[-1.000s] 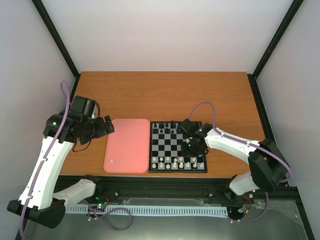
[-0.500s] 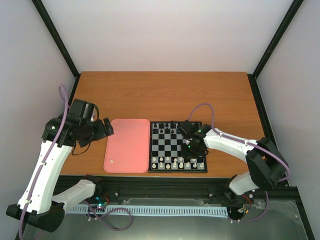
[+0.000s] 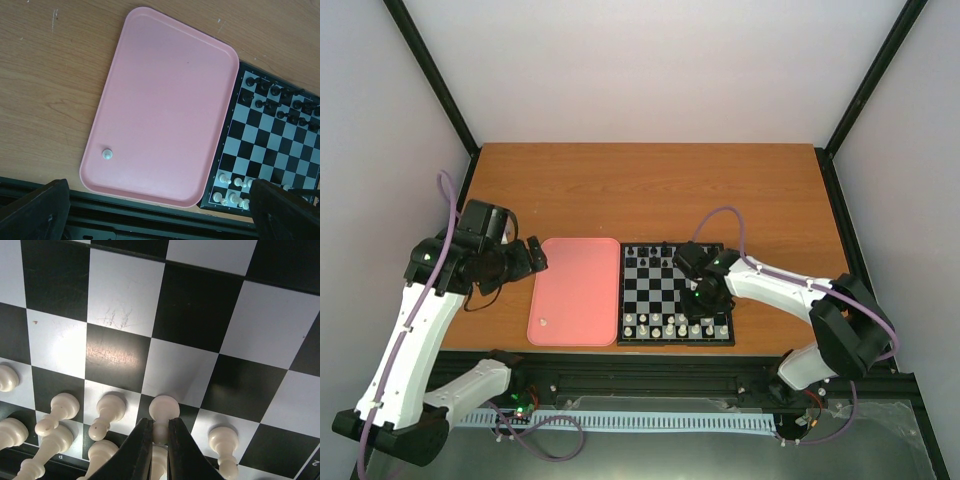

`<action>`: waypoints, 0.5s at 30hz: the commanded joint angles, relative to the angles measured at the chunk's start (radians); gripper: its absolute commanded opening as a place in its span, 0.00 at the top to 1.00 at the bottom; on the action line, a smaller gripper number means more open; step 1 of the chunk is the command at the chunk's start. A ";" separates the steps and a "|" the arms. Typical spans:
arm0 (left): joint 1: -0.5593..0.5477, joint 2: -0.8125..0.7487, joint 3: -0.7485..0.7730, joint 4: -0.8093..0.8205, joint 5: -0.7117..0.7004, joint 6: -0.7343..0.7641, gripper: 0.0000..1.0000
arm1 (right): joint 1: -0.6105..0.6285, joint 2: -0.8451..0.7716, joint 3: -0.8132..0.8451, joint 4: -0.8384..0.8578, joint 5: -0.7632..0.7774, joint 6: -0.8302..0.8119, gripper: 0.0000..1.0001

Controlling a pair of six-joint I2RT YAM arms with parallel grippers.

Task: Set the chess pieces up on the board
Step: Place the chess piece on the chessboard.

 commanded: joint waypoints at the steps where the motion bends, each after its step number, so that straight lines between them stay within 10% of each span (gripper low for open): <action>1: 0.007 -0.019 -0.004 0.015 0.005 -0.006 0.00 | 0.030 -0.003 -0.008 -0.054 0.014 0.022 0.91; 15: 0.007 -0.049 -0.015 0.004 0.010 -0.014 0.00 | 0.037 -0.030 -0.027 -0.078 0.023 0.032 0.90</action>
